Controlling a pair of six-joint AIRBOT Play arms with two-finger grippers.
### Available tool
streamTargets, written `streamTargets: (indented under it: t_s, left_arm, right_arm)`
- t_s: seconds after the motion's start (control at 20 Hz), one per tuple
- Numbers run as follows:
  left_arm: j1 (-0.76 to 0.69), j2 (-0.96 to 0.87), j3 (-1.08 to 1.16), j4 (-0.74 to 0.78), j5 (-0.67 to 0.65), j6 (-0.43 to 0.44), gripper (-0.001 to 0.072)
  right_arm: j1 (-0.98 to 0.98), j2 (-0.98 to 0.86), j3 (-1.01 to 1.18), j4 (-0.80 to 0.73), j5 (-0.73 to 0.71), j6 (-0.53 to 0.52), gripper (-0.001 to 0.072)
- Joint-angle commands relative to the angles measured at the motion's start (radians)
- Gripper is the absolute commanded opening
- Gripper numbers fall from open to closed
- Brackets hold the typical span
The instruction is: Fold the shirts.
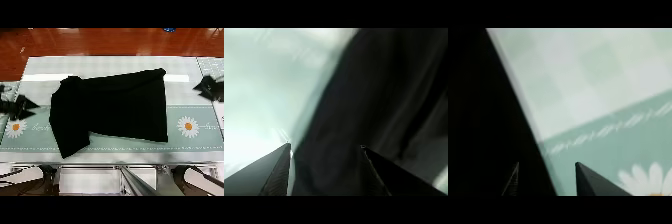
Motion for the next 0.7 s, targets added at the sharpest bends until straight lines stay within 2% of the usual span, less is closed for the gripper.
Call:
streamTargets:
  t_s: [0.0, 0.15, 0.45, 0.5, 0.65]
  left_arm:
    - [0.112, 0.021, -0.169, -0.093, 0.012, 0.140, 0.0506]
    - [0.087, -0.021, -0.173, -0.093, 0.029, 0.161, 0.0506]
    - [-0.043, -0.092, -0.170, -0.093, 0.056, 0.138, 0.0485]
    - [-0.053, -0.093, -0.170, -0.093, 0.060, 0.136, 0.0462]
    - [-0.110, -0.093, -0.170, -0.091, 0.063, 0.130, 0.0459]
  right_arm:
    - [-0.082, 0.173, -0.302, 0.184, -0.030, -0.171, 0.0408]
    - [-0.081, 0.257, -0.399, 0.192, -0.027, -0.185, 0.0408]
    - [-0.082, 0.279, -0.411, 0.195, -0.006, -0.178, 0.0408]
    - [-0.094, 0.279, -0.411, 0.207, -0.018, -0.173, 0.0408]
    - [-0.203, 0.279, -0.412, 0.196, -0.001, -0.172, 0.0408]
